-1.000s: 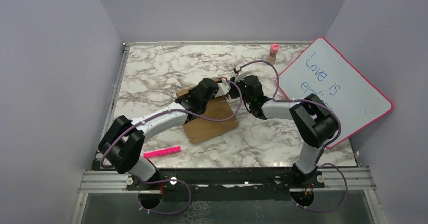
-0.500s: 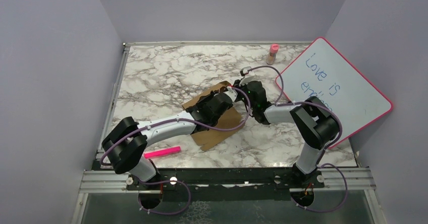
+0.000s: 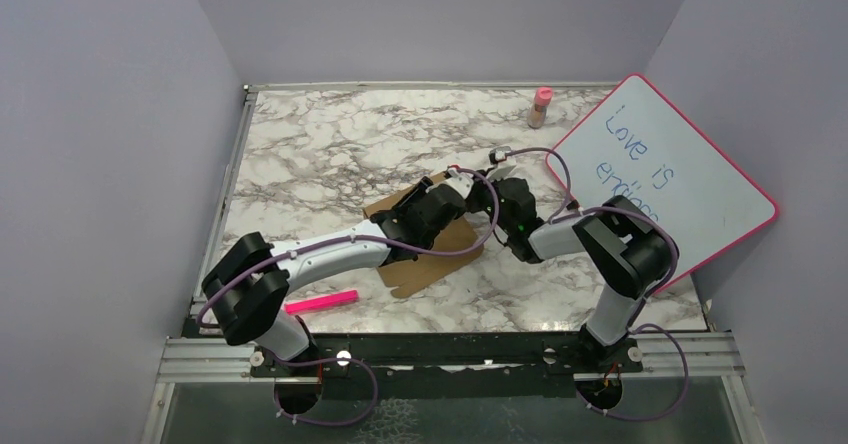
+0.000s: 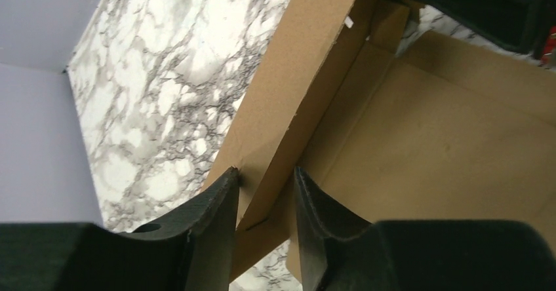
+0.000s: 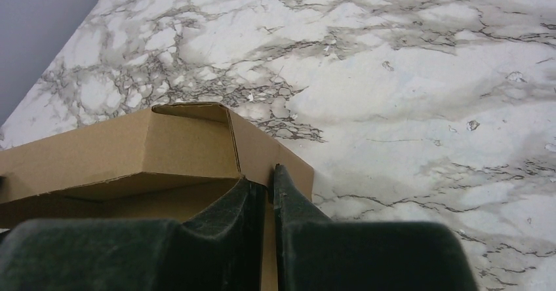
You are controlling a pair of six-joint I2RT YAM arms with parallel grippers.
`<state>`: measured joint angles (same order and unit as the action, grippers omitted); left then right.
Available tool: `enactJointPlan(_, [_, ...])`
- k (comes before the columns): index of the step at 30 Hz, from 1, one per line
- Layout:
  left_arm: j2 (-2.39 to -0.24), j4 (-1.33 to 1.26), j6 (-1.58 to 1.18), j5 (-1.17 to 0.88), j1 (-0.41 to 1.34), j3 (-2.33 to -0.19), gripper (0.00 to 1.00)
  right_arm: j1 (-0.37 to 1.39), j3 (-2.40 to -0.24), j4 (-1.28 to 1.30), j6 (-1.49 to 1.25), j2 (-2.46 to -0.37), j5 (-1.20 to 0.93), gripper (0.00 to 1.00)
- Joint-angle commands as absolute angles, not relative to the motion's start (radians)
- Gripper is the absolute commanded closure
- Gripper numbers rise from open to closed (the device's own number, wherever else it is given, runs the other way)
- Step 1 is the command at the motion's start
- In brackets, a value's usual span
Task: Fold the paper box
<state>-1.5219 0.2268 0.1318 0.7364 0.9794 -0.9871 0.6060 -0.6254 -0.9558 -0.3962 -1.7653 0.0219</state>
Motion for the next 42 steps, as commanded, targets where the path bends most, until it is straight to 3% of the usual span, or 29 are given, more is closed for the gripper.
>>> enactJointPlan(1, [-1.497, 0.253, 0.063, 0.537, 0.989, -1.011, 0.58, 0.629, -0.58, -0.936, -0.39, -1.817, 0.03, 0.87])
enactJointPlan(4, [-1.457, 0.256, 0.069, 0.484, 0.987, -1.036, 0.43, 0.63, -0.588, -0.929, -0.369, -1.818, 0.017, 0.87])
enactJointPlan(10, [-1.374, 0.279, 0.081, 0.36, 0.928, -1.103, 0.23, 0.629, -0.602, -0.899, -0.337, -1.799, 0.016, 0.88])
enactJointPlan(18, [-1.366, 0.277, 0.008, 0.029, 0.737, -1.142, 0.17, 0.63, -0.62, -0.88, -0.29, -1.792, 0.005, 0.88])
enactJointPlan(21, [-1.371, 0.256, -0.021, 0.002, 0.715, -1.135, 0.15, 0.631, -0.627, -0.872, -0.276, -1.79, 0.005, 0.88])
enactJointPlan(29, [-1.483, 0.21, -0.115, -0.065, 0.664, -1.14, 0.16, 0.631, -0.654, -0.842, -0.259, -1.791, -0.063, 0.88])
enactJointPlan(42, [-1.573, 0.202, -0.181, -0.008, 0.629, -1.136, 0.37, 0.631, -0.669, -0.79, -0.206, -1.743, -0.104, 0.88])
